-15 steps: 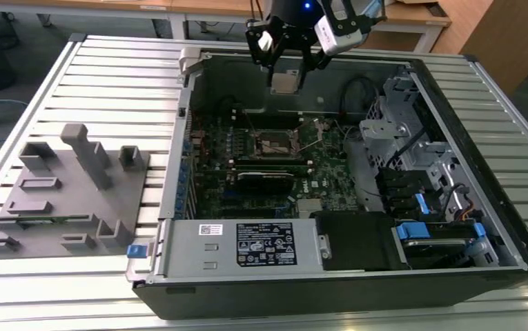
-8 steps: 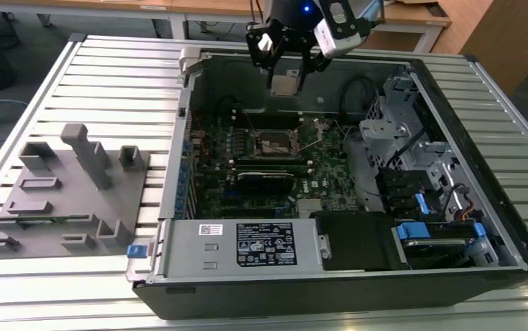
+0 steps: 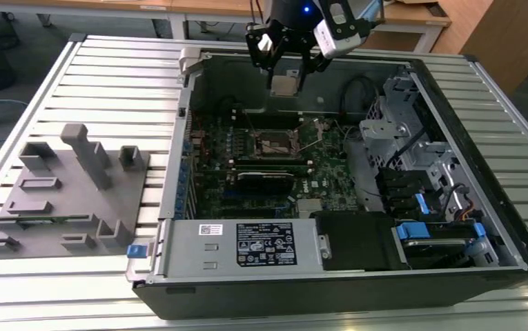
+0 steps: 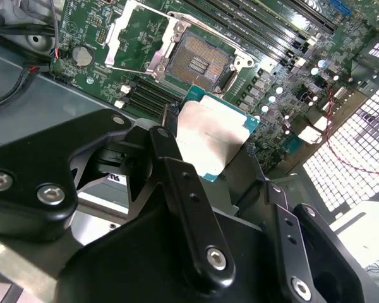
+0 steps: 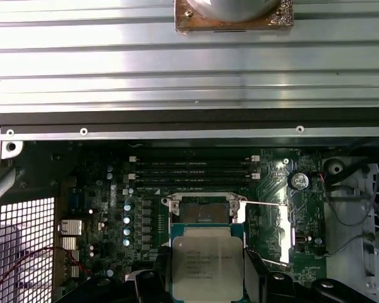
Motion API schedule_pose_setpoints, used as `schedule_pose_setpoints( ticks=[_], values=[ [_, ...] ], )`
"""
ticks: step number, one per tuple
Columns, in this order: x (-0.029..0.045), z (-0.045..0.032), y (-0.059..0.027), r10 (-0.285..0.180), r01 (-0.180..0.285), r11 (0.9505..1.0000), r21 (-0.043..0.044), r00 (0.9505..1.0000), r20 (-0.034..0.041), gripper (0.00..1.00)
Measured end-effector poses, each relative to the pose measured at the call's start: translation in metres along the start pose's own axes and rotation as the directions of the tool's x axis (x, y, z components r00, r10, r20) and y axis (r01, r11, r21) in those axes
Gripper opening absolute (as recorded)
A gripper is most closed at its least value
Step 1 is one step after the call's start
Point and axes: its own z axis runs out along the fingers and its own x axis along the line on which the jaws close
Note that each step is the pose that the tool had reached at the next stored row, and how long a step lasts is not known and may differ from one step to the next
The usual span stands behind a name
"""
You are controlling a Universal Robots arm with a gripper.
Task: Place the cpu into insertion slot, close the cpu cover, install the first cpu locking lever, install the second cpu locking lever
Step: 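Place the cpu into insertion slot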
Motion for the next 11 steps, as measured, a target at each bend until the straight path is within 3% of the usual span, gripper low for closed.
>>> schedule_pose_setpoints(
  ticks=[6,11],
  values=[
    [0.0,0.0002,0.0,0.0,0.0,1.0,0.0,1.0,0.0,0.54],
    [-0.0001,0.005,-0.0005,0.0,0.0,1.0,0.0,1.0,0.0001,0.54]
  ],
)
